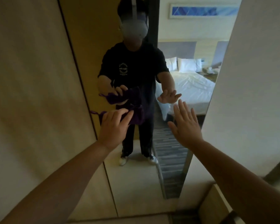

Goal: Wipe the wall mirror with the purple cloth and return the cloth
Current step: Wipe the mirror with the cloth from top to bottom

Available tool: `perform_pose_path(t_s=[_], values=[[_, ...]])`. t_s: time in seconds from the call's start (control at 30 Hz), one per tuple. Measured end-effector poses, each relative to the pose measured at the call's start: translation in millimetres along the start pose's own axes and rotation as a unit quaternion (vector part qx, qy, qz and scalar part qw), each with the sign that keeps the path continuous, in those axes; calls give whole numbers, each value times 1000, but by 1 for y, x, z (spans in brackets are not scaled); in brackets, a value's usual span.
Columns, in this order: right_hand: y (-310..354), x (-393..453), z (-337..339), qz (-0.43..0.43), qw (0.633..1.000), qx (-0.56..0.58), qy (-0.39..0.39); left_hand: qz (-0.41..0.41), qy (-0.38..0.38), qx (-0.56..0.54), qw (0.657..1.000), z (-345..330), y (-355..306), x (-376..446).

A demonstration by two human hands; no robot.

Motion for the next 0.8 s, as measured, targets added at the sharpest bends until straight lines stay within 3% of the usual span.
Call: perform_pose_path(t_s=[0.23,0.37,0.63,0.8], values=[[96,-5,-40,26,999,-13,24,14,13,11,1000,40,80,-48],[131,9,-58,61,997,-40,-1,11,-3,18,1000,39,104,-50],[136,31,-108,112,985,-86,-101,-24,-88,26,995,10,115,-25],[117,42,-144,167,950,-82,-253,-78,-123,16,989,-25,118,-4]])
Point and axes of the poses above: each hand's wrist, its own x-axis towards the middle knuckle, its own z-axis out of the back of the hand, y = z × x, the point moved 2 cm from there along x, towards the middle knuckle, and after that the axes turned 8 degrees about -y, right-handed, at the moved point
